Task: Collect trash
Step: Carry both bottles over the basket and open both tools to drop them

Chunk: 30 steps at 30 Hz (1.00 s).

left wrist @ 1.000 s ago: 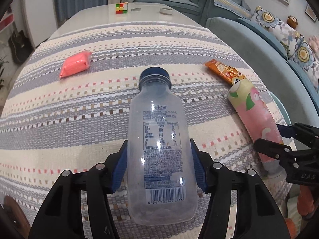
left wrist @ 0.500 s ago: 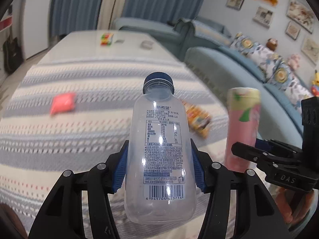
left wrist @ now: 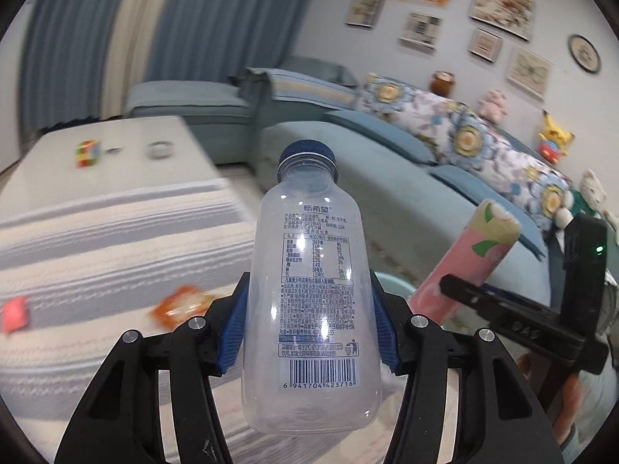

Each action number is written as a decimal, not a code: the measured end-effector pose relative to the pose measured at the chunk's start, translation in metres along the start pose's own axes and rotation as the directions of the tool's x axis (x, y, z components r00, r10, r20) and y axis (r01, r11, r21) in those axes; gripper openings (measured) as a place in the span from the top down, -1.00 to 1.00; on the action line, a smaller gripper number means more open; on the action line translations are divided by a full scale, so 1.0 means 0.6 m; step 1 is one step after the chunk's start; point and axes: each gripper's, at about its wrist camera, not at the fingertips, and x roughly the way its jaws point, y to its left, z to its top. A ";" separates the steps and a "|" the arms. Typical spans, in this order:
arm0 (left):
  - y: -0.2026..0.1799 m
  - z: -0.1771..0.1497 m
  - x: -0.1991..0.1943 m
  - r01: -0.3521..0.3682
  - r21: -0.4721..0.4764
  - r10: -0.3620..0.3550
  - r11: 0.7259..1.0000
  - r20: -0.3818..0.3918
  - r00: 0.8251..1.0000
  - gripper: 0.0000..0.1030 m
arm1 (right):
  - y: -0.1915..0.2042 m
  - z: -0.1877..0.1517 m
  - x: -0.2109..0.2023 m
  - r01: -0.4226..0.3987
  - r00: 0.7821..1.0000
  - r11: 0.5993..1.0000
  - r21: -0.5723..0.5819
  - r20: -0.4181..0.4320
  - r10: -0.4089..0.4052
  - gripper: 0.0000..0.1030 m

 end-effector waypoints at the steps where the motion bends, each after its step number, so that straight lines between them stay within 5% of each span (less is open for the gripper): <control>1: -0.013 -0.001 0.014 0.003 0.012 -0.002 1.000 -0.012 1.000 -0.04 | -0.017 -0.001 0.002 0.023 1.000 1.000 0.014 -0.003 -0.023 0.12; 7: -0.093 -0.019 0.128 0.058 0.056 -0.050 0.997 -0.127 0.991 -0.04 | -0.122 -0.042 0.042 0.143 0.987 0.981 0.129 -0.098 -0.131 0.12; 12: -0.125 -0.060 0.209 0.128 0.048 -0.113 0.991 -0.240 0.964 -0.04 | -0.168 -0.082 0.091 0.195 0.966 0.966 0.169 -0.201 -0.160 0.12; 21: -0.126 -0.146 0.292 0.166 0.085 -0.119 0.983 -0.402 0.908 -0.05 | -0.202 -0.116 0.128 0.221 0.948 0.951 0.214 -0.275 -0.159 0.11; 30: -0.093 -0.137 0.281 0.149 0.047 -0.121 0.988 -0.371 0.921 -0.32 | -0.231 -0.142 0.128 0.208 0.952 0.935 0.286 -0.278 -0.127 0.04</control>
